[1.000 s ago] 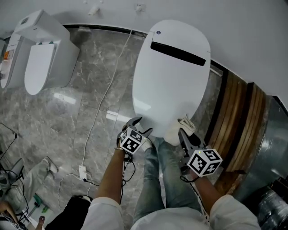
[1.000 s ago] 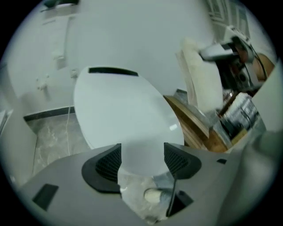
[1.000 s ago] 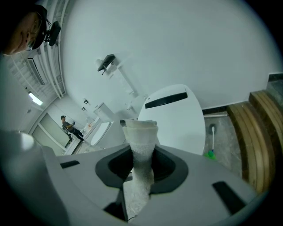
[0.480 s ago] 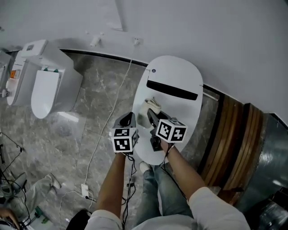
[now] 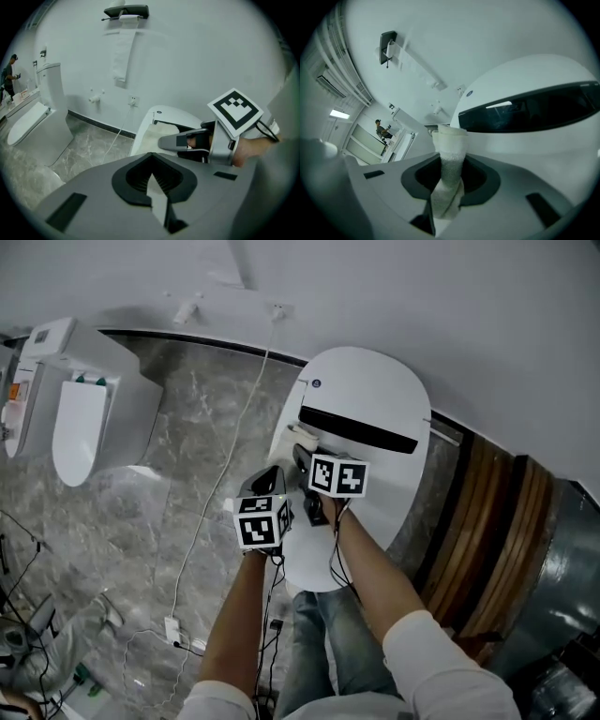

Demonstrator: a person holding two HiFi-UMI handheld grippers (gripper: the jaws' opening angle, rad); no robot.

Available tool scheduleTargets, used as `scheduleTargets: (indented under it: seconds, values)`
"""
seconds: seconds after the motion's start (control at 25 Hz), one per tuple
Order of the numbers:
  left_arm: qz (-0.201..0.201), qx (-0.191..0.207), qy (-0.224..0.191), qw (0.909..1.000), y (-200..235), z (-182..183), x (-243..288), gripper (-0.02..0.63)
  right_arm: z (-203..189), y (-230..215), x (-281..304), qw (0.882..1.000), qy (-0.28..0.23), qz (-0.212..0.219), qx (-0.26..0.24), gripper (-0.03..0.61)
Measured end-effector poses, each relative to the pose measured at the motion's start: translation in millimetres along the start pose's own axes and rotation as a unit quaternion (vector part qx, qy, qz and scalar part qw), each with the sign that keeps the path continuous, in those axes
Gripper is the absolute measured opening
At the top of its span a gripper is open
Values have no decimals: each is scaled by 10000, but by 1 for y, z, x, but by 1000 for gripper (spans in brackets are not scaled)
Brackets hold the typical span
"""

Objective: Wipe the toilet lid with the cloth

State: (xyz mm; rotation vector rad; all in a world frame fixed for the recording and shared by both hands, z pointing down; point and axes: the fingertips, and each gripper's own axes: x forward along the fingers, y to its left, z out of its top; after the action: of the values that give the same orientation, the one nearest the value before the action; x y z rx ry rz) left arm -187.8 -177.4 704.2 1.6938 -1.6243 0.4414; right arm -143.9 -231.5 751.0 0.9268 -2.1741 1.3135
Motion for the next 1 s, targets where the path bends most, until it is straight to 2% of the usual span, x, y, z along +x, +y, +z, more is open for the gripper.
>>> scheduleTargets:
  seconds: [0.2, 0.4, 0.6, 0.72, 0.8, 0.84, 1.0]
  values:
    - [-227, 1, 136, 9996, -32, -15, 7, 12, 4, -44, -43, 9983, 50, -542, -196, 87]
    - [-532, 118, 231, 9982, -71, -23, 16, 12, -1, -121, -112, 9933, 142, -1123, -223, 87]
    - [-742, 340, 299, 9962, -97, -34, 21, 12, -6, -206, -185, 9815, 2, -1907, 169, 87]
    - [-778, 396, 338, 9956, -98, -42, 18, 12, -5, -231, -205, 9750, -64, -2197, 312, 87]
    - [-740, 374, 367, 9959, -90, -47, 13, 12, -3, -221, -202, 9769, -124, -2107, 322, 87]
    - [-699, 354, 382, 9962, -84, -49, 9, 12, -2, -206, -195, 9809, -169, -1913, 317, 87]
    - [-392, 262, 349, 9983, -46, -53, -6, 12, -11, -107, -138, 9974, -150, -674, 188, 87]
